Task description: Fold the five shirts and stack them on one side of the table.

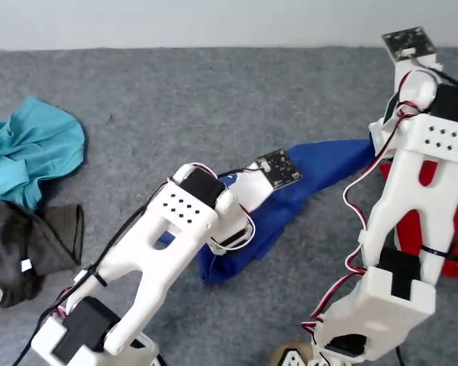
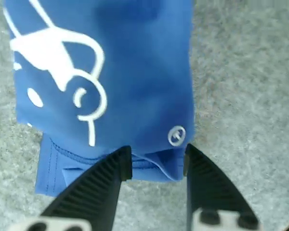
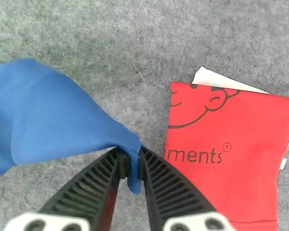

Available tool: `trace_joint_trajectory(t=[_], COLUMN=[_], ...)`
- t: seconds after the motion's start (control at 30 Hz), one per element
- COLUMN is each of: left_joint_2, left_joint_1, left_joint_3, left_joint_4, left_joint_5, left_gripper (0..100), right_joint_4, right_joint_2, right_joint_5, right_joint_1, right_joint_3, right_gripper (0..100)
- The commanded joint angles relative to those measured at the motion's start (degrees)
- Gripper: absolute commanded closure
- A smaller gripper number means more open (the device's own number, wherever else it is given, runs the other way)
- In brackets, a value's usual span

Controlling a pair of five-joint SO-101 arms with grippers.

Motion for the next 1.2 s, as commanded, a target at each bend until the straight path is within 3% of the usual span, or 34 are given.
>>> trace_joint_trajectory(t=[0.0,0.1,0.37,0.53,0.77,0.97,1.17], left_joint_2=[3.34,8.53,17.85,16.79,2.90,-8.97,-10.99], left_joint_1=[0.09,-1.23,-18.73,-23.21,-22.68,-17.93,-13.89], left_joint_3=[1.01,2.07,2.24,1.98,1.98,2.15,2.24], left_joint_4=[-3.16,-4.84,-7.56,-5.01,0.44,6.24,6.59], left_joint_5=[0.09,-1.23,-8.26,-10.37,-10.29,-10.29,-9.93], left_gripper=[82,82,82,82,82,82,82], right_joint_4=[1.89,1.89,0.40,-0.75,-0.66,-0.48,0.04], right_joint_2=[-0.57,-0.66,-0.66,-0.66,-0.66,-0.66,-0.66], right_joint_5=[0.44,0.53,3.87,6.51,6.33,6.24,6.24], right_joint_1=[0.48,0.75,6.81,10.59,10.51,10.51,9.54], right_joint_3=[-2.37,-2.37,-2.46,-2.46,-2.46,-2.46,-2.46], right_gripper=[99.0,99.0,99.0,99.0,99.0,99.0,99.0])
